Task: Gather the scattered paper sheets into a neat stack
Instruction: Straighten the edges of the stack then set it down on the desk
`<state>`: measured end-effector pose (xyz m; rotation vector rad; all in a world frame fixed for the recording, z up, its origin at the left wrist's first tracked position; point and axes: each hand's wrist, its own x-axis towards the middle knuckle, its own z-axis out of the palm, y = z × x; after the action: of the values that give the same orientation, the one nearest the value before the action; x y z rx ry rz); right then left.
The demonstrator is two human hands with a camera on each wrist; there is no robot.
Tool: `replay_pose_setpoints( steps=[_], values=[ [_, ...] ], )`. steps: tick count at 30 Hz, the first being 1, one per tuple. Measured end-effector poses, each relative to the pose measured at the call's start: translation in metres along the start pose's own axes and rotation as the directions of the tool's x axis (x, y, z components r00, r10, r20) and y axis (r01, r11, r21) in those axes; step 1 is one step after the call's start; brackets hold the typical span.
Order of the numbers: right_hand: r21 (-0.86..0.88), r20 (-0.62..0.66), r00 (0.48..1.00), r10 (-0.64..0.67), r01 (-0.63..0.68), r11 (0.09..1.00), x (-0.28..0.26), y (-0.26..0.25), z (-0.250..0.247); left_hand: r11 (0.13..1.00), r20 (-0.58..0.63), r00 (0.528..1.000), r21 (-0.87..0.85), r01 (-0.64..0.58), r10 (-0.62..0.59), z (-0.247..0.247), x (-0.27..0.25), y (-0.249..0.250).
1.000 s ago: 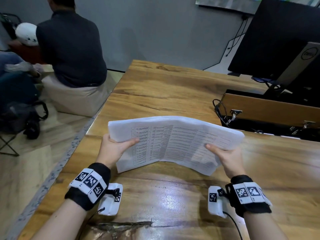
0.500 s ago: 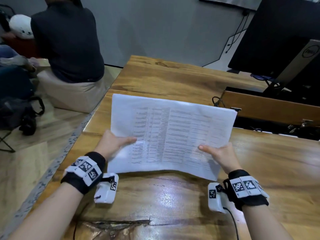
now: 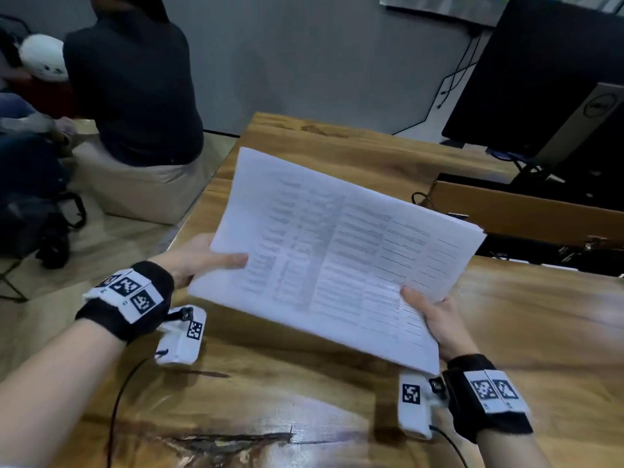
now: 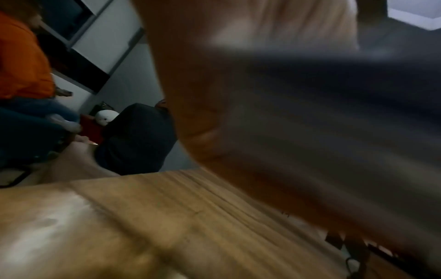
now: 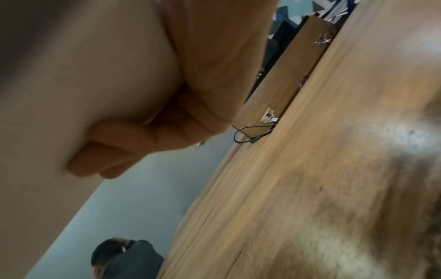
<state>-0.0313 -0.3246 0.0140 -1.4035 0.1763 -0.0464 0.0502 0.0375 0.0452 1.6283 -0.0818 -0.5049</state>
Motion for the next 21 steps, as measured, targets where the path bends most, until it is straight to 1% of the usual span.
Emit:
replay_pose_setpoints(
  steps=[1,2,3,4,5,6,7,8,9,10,11,13,15,17,19,21],
  values=[
    [0.017,-0.041,0.999,0.01,-0.01,1.0,0.0,0.001,-0.003,0.998,0.026,0.998,0.015,0.057,-0.057,0.002,-0.005,-0.003],
    [0.028,-0.071,0.997,0.017,-0.015,0.999,0.002,0.004,-0.006,0.996,0.023,0.996,0.019,0.09,-0.09,0.005,-0.006,-0.008],
    [0.029,-0.093,0.995,0.023,-0.02,0.999,0.002,0.005,-0.007,0.995,-0.03,0.994,-0.012,0.1,-0.101,0.009,-0.006,-0.013],
    [0.028,-0.112,0.993,0.022,-0.019,0.999,0.002,0.006,-0.007,0.993,-0.132,0.988,-0.088,0.074,-0.085,0.015,-0.003,-0.017],
    [0.033,-0.124,0.992,0.02,-0.016,0.999,0.001,0.006,-0.003,0.982,-0.259,0.964,-0.187,0.018,-0.067,0.023,-0.001,-0.02],
    [0.044,-0.135,0.991,0.017,-0.011,0.999,0.0,0.007,0.002,0.953,-0.361,0.93,-0.299,-0.054,-0.061,0.032,0.001,-0.023],
    [0.065,-0.157,0.987,0.021,-0.011,0.998,0.0,0.009,0.006,0.904,-0.42,0.904,-0.412,-0.116,-0.076,0.042,0.003,-0.024],
    [0.092,-0.181,0.983,0.029,-0.012,0.996,0.0,0.011,0.011,0.844,-0.43,0.898,-0.513,-0.154,-0.098,0.053,0.006,-0.026],
    [0.112,-0.204,0.978,0.038,-0.015,0.994,-0.001,0.013,0.017,0.792,-0.396,0.911,-0.591,-0.154,-0.118,0.065,0.007,-0.024],
    [0.132,-0.218,0.975,0.045,-0.017,0.991,-0.002,0.016,0.022,0.758,-0.34,0.931,-0.639,-0.127,-0.131,0.08,0.008,-0.022],
    [0.131,-0.229,0.972,0.05,-0.02,0.991,-0.003,0.018,0.028,0.742,-0.28,0.951,-0.665,-0.091,-0.134,0.093,0.008,-0.019],
    [0.141,-0.252,0.967,0.038,-0.002,0.99,-0.005,0.02,0.039,0.75,-0.182,0.973,-0.661,-0.015,-0.141,0.119,0.009,-0.013],
    [0.134,-0.285,0.958,0.028,0.011,0.991,-0.008,0.022,0.048,0.764,-0.117,0.981,-0.644,0.043,-0.154,0.138,0.006,-0.006],
    [0.116,-0.303,0.953,0.008,0.028,0.993,-0.01,0.021,0.052,0.748,-0.079,0.984,-0.66,0.068,-0.159,0.148,0.005,-0.002],
    [0.095,-0.307,0.951,-0.03,0.062,0.994,-0.013,0.019,0.052,0.726,-0.057,0.984,-0.683,0.084,-0.167,0.151,0.005,0.001],
    [0.094,-0.328,0.942,-0.068,0.104,0.99,-0.015,0.017,0.051,0.722,-0.051,0.981,-0.685,0.101,-0.185,0.15,0.005,0.001]
  ],
)
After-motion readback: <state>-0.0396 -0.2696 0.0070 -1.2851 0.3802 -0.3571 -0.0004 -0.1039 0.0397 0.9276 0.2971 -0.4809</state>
